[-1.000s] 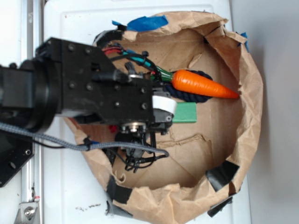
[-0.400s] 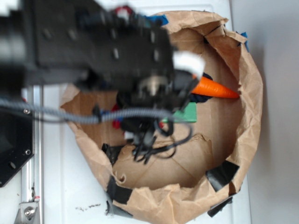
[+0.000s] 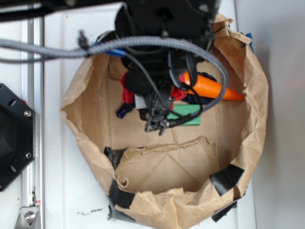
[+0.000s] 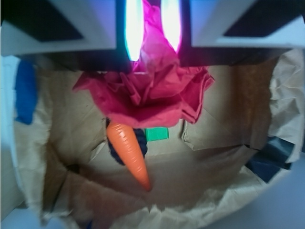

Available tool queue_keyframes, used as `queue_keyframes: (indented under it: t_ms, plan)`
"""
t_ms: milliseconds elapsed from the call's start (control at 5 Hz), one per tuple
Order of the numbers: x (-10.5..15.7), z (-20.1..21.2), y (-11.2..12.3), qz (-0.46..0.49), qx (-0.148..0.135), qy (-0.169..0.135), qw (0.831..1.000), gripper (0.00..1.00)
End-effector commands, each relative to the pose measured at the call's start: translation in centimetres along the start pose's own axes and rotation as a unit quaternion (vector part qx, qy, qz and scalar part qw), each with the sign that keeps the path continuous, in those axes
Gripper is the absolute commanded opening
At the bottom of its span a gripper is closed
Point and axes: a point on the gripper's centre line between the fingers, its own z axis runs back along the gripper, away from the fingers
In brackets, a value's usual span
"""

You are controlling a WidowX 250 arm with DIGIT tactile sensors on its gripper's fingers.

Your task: Grab the red paper.

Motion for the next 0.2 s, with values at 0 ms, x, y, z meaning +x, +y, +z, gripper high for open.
queue_keyframes:
  t_ms: [0]
  plan:
    - [-0.74, 1.91, -0.29, -0.006, 0.021, -0.027, 0.999, 0.0]
